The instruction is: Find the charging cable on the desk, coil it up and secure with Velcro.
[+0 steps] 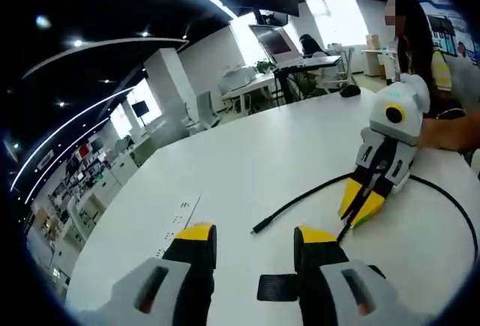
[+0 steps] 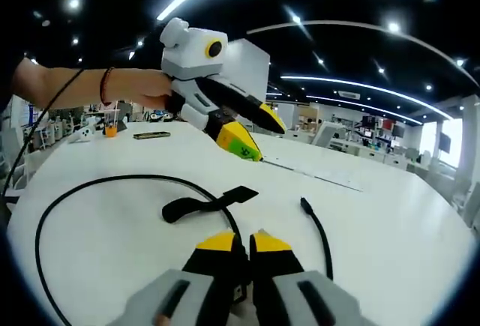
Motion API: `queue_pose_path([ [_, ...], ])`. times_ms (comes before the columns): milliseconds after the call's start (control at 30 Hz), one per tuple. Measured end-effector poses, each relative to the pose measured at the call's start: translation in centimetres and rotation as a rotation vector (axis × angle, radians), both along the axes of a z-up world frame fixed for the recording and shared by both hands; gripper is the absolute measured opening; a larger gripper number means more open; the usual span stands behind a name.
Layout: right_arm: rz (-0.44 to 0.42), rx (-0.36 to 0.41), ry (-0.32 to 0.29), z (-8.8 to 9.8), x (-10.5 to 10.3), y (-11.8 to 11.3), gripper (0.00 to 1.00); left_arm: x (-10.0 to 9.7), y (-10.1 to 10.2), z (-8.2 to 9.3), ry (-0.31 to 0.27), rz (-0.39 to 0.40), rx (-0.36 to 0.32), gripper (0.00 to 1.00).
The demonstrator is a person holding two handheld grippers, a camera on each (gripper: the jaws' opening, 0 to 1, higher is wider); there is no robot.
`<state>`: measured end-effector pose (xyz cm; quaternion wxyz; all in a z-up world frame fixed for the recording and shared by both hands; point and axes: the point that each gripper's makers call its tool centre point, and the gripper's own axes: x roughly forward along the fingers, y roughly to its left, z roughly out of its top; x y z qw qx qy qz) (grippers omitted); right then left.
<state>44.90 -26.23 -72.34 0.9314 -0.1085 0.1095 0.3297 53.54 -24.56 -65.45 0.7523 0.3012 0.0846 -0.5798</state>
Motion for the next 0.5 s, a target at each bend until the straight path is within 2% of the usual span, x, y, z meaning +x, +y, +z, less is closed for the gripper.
queue_pose_path([
  [500,0.001,0.003,0.001,0.0,0.2,0.0,0.09,0.6,-1.4,-1.4,0.014,-0.045,0.089,0.42],
])
